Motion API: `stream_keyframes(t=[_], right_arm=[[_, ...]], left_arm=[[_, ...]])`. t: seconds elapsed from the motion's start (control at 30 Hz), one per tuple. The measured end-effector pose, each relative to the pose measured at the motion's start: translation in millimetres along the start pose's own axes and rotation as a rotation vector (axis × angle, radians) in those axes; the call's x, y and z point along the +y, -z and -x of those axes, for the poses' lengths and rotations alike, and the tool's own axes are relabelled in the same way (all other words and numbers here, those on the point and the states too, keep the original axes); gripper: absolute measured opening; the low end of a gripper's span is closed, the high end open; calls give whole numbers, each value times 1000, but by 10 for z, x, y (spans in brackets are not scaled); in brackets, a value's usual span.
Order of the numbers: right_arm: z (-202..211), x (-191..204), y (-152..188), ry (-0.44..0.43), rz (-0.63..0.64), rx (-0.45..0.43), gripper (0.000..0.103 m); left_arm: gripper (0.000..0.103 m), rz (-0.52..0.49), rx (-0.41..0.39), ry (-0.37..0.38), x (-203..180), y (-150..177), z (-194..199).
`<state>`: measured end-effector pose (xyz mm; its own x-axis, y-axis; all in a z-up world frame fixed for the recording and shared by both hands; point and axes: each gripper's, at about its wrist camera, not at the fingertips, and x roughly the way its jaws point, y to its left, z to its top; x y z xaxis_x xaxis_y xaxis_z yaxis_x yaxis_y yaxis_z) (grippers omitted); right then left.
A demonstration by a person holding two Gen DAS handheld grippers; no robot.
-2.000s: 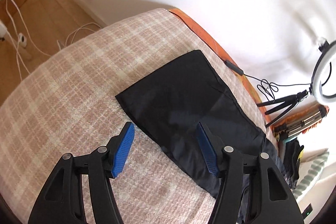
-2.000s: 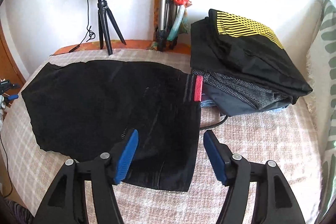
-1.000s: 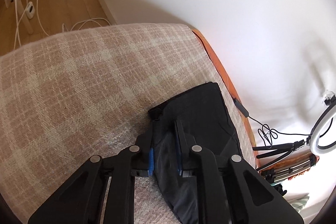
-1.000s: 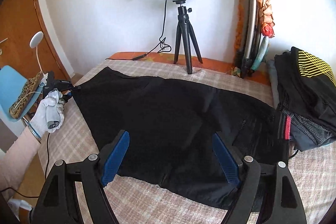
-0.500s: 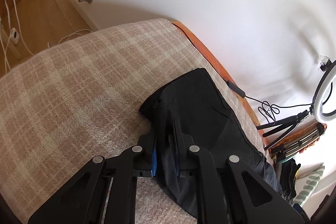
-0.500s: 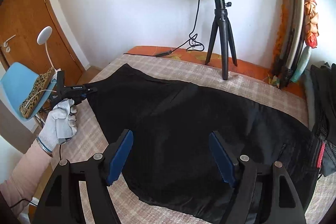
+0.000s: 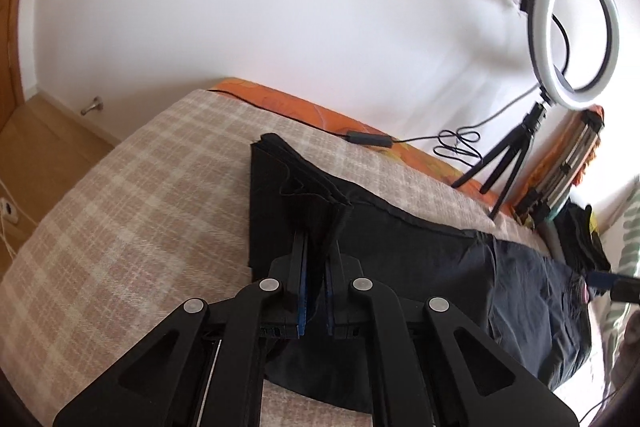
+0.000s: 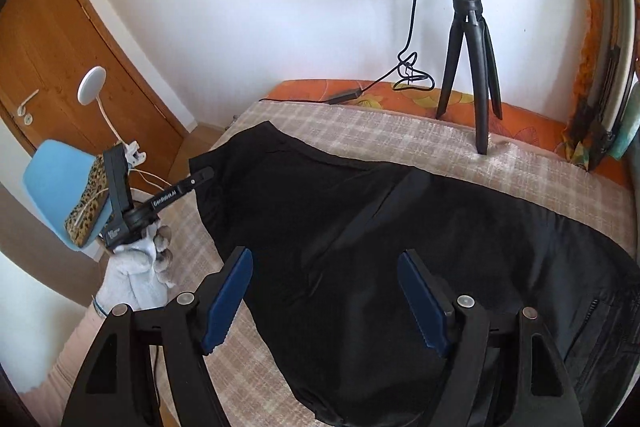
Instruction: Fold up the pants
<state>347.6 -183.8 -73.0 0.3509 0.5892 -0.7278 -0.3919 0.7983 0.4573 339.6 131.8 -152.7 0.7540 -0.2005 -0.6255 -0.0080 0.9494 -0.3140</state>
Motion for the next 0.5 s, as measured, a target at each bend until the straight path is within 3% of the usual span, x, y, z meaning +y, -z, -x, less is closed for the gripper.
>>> stream_keyframes(t=[0.2, 0.27, 0.5], right_arm=[[-488, -8, -333, -109, -54, 36, 79], [-714, 59, -456, -171, -52, 68, 79], [-1535, 261, -769, -249, -81, 151, 80]], left_arm=[[5, -131, 65, 44, -379, 199, -110], [5, -139, 80, 54, -415, 251, -131], [5, -151, 80, 108, -538, 322, 15]])
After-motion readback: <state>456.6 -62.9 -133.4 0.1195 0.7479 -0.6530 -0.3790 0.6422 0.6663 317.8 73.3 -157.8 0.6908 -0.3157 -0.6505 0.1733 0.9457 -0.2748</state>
